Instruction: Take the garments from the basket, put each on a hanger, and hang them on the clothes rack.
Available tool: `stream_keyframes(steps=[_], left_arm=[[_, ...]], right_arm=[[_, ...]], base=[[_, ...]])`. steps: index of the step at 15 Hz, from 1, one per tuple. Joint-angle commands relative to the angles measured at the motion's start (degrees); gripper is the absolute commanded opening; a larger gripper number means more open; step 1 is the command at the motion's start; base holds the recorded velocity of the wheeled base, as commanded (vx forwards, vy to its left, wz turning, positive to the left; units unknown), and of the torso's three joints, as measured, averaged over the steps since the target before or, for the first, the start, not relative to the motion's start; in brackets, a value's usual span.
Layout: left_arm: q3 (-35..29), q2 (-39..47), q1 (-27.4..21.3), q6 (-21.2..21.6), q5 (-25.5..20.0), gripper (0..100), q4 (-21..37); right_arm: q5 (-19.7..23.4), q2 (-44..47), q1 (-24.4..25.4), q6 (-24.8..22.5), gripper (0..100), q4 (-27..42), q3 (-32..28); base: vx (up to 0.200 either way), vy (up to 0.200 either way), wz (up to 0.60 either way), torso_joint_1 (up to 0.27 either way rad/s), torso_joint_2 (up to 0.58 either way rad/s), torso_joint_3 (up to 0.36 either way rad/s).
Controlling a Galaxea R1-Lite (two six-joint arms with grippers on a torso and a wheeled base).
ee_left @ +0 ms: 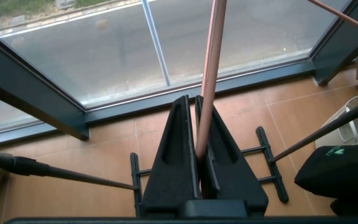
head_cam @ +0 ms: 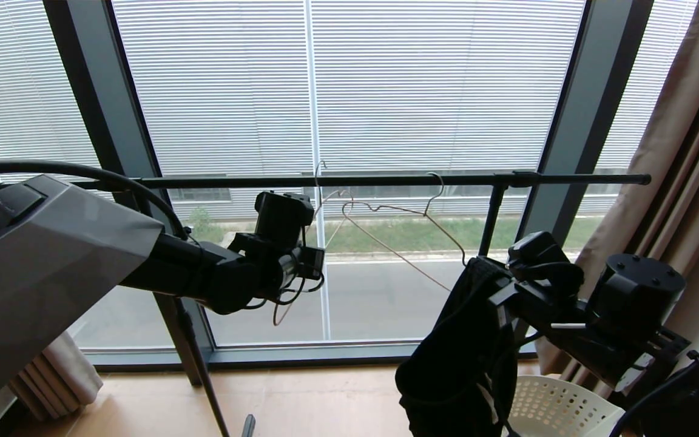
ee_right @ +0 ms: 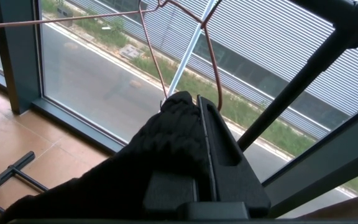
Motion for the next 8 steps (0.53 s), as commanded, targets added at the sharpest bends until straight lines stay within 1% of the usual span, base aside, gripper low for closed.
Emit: stream_keyframes(steps=[1, 3, 8], left_arm=[[1.7, -1.4, 0.9, 0.0, 0.0, 0, 0.0], [3.0, -1.7, 1.4, -0.1, 0.0, 0, -0.7], [8.6, -6.8, 2.2, 0.0, -0.2, 0, -2.9]], right_arm=[[0.0, 0.1, 0.0, 0.0, 0, 0.0, 0.0], [-0.1, 0.9, 0.0, -0.1, 0, -0.4, 0.0], [-0.1, 0.9, 0.0, -0.1, 0, -0.4, -0.1]], base=[[0.000, 0.000, 0.00, 0.000, 0.00, 0.000], [0.000, 0.000, 0.00, 0.000, 0.00, 0.000], [0.000, 0.000, 0.00, 0.000, 0.00, 0.000]])
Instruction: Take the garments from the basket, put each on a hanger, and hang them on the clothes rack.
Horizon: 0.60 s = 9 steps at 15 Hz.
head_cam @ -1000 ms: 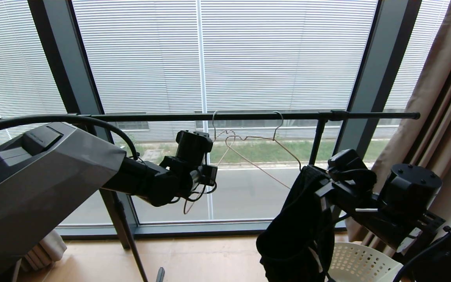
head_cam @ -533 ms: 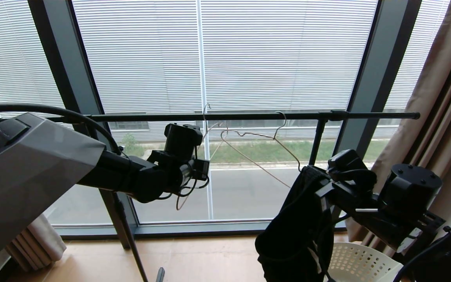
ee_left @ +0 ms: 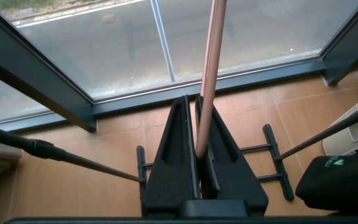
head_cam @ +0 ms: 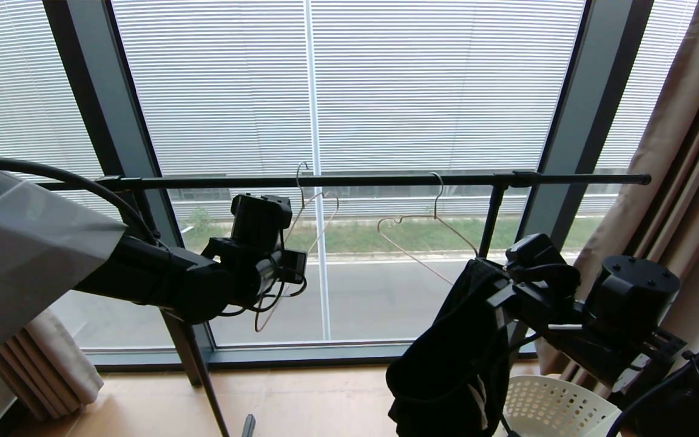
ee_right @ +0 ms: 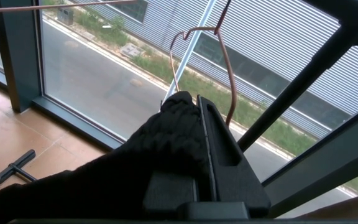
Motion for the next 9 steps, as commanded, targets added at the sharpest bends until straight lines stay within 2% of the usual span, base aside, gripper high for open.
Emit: stream_keyframes(steps=[1, 9], left_arm=[[2.2, -3.6, 0.2, 0.0, -0.1, 0, -1.1], [11.0, -9.4, -1.9, 0.4, -0.2, 0, -5.9]], right_arm=[[0.0, 0.1, 0.0, 0.0, 0, 0.0, 0.0], [0.1, 0.1, 0.0, 0.1, 0, 0.0, 0.3]], base=[[0.000, 0.000, 0.00, 0.000, 0.00, 0.000], [0.000, 0.000, 0.00, 0.000, 0.00, 0.000]])
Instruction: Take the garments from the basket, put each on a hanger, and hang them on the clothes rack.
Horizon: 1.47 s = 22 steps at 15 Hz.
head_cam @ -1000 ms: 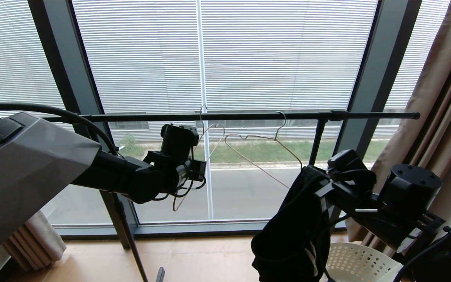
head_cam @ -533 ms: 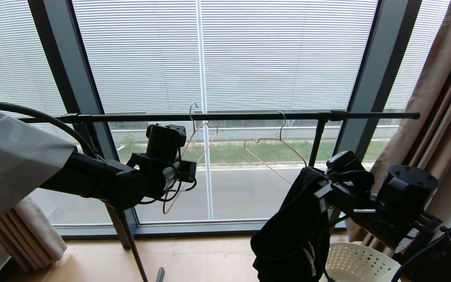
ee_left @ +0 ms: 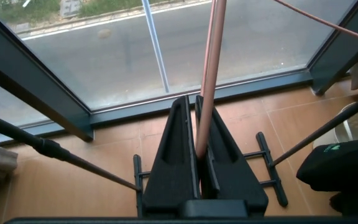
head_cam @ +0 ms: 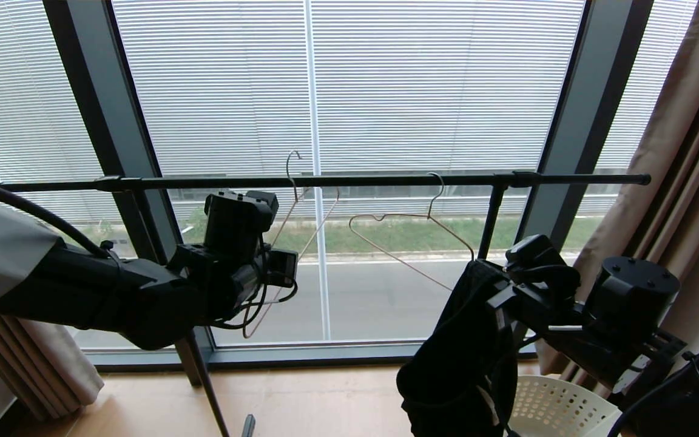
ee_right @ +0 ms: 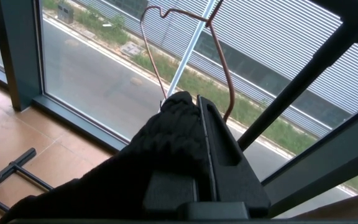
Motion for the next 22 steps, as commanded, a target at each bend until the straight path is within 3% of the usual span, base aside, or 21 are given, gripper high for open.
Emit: stream_keyframes(steps=[1, 9, 13, 16, 17, 20, 22], left_arm=[[3.1, -2.5, -0.8, 0.6, 0.0, 0, -1.2], [18.7, -13.2, -5.1, 1.6, 0.0, 0, -5.2], [32.2, -19.4, -7.9, 1.5, -0.7, 0, -12.7], [38.6, -21.0, -7.9, 1.8, -3.1, 0, -18.5], [40.2, -22.3, -7.1, 4.4, -3.7, 0, -19.9], [43.4, -26.6, -5.4, 5.9, -10.5, 0, -19.9], [44.8, -27.9, -3.5, 8.2, -12.9, 0, -19.9]], right_arm=[[0.0, 0.1, 0.1, 0.0, 0, 0.0, 0.0], [-0.5, 1.0, 0.9, 0.0, 0, -0.1, -0.2], [-2.5, 0.3, 2.0, -0.1, 0, 0.2, 0.0], [-5.2, 0.1, 2.8, -0.1, 0, 0.0, 0.1], [-6.5, -0.9, 3.6, -0.5, 0, 0.1, 0.7], [-7.3, -2.3, 3.5, -6.2, 0, -0.1, 2.5], [-7.9, -2.9, 3.5, -6.3, 0, -0.1, 2.5]], base=[[0.000, 0.000, 0.00, 0.000, 0.00, 0.000], [0.000, 0.000, 0.00, 0.000, 0.00, 0.000], [0.000, 0.000, 0.00, 0.000, 0.00, 0.000], [0.000, 0.000, 0.00, 0.000, 0.00, 0.000], [0.000, 0.000, 0.00, 0.000, 0.00, 0.000], [0.000, 0.000, 0.00, 0.000, 0.00, 0.000], [0.000, 0.000, 0.00, 0.000, 0.00, 0.000]])
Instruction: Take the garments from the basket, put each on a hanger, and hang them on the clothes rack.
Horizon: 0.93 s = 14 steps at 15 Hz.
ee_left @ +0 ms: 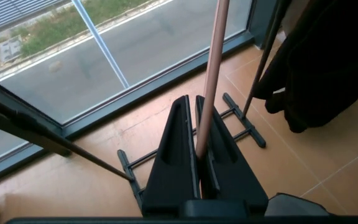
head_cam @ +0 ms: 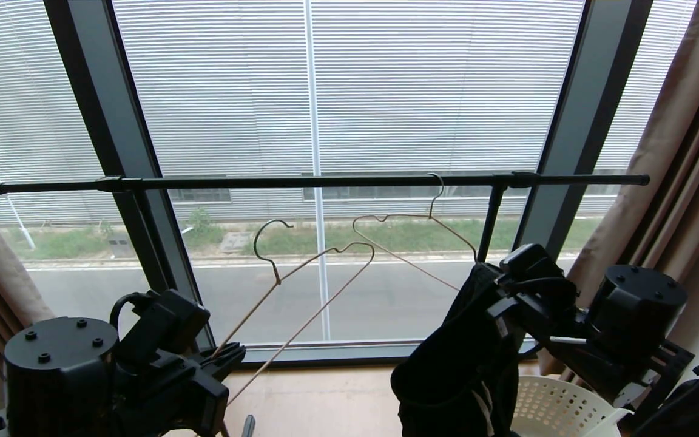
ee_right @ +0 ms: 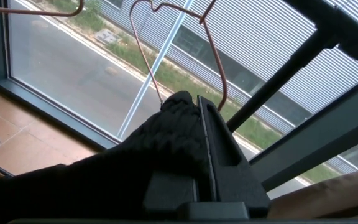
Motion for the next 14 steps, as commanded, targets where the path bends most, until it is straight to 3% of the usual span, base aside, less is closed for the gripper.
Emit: stream_keyframes(steps=[1, 5, 8, 9, 11, 14], left_arm=[[1.8, -2.9, 2.5, 1.8, -1.3, 0, 0.0], [2.2, -3.6, 5.8, 2.8, -7.0, 0, 0.0], [3.5, -3.5, 9.7, 4.5, -11.4, 0, 0.0], [4.7, -3.5, 12.3, 6.3, -16.6, 0, 0.0], [6.9, -3.5, 15.5, 9.8, -21.1, 0, -0.1], [7.7, -4.8, 15.8, 10.6, -22.2, 0, -0.1]], right_arm=[[0.0, -0.8, -0.1, -0.2, 0, -0.2, 0.4], [0.2, 2.0, -0.2, -4.3, 0, -8.9, 2.6], [-2.7, 3.5, -0.2, -4.7, 0, -8.9, 2.1], [-5.7, 5.2, -0.2, -4.7, 0, -8.9, 1.9], [-6.9, 5.3, -0.2, -4.7, 0, -8.9, 1.3], [-8.8, 5.6, -0.2, -4.7, 0, -8.9, 0.1]], base=[[0.000, 0.000, 0.00, 0.000, 0.00, 0.000], [0.000, 0.000, 0.00, 0.000, 0.00, 0.000], [0.000, 0.000, 0.00, 0.000, 0.00, 0.000], [0.000, 0.000, 0.00, 0.000, 0.00, 0.000], [0.000, 0.000, 0.00, 0.000, 0.00, 0.000], [0.000, 0.000, 0.00, 0.000, 0.00, 0.000]])
